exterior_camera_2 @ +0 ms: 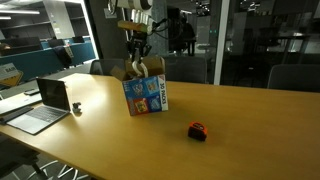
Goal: Put the rope in the blue box
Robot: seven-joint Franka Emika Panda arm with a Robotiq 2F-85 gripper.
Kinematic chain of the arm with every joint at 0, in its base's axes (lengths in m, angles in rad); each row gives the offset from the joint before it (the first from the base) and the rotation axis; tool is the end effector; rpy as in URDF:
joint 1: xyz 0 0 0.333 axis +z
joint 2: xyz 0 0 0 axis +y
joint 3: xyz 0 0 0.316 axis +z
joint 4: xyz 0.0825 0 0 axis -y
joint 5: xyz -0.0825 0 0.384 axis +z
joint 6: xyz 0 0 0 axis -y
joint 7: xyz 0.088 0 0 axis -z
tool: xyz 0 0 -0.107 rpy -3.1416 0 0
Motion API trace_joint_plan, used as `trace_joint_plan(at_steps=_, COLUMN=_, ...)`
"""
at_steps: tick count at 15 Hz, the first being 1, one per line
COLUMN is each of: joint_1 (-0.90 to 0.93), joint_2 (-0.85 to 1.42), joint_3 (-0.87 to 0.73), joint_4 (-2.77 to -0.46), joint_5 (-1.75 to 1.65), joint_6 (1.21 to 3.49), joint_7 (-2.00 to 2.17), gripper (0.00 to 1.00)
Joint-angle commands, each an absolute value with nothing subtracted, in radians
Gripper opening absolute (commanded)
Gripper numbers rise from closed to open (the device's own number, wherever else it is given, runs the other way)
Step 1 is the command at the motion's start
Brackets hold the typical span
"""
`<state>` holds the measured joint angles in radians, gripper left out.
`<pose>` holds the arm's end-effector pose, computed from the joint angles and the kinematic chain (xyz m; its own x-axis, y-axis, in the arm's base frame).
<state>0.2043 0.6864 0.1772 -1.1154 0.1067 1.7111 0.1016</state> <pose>0.6913 0.2475 0.4098 0.9666 0.2332 -0.1061 0.2083 -0.9564 -0.2046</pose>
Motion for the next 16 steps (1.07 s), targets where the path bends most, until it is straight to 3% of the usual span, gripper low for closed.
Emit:
trace_joint_plan(at_steps=1, joint_1=0.21, joint_2=0.707, joint_3=0.172, joint_4=-1.064, joint_5=0.129, joint_6=1.677, joint_7=0.083, gripper=0.75)
trace_joint_plan(at_steps=4, joint_1=0.211, joint_2=0.706, joint_3=0.171, joint_4=-1.065, joint_5=0.127, joint_6=1.671, joint_7=0.082, gripper=0.97)
trace_joint_plan(at_steps=5, joint_1=0.211, joint_2=0.707, joint_3=0.171, joint_4=-1.065, joint_5=0.126, joint_6=1.669, joint_7=0.082, gripper=1.0)
trace_joint_plan(at_steps=10, joint_1=0.216, joint_2=0.654, joint_3=0.143, joint_4=-1.056, joint_5=0.074, joint_6=1.6, joint_7=0.087, gripper=1.0)
trace_joint_plan(at_steps=16, joint_1=0.192, joint_2=0.411, joint_3=0.071, joint_4=-1.167, joint_5=-0.126, joint_6=1.575, joint_7=0.091, gripper=1.0)
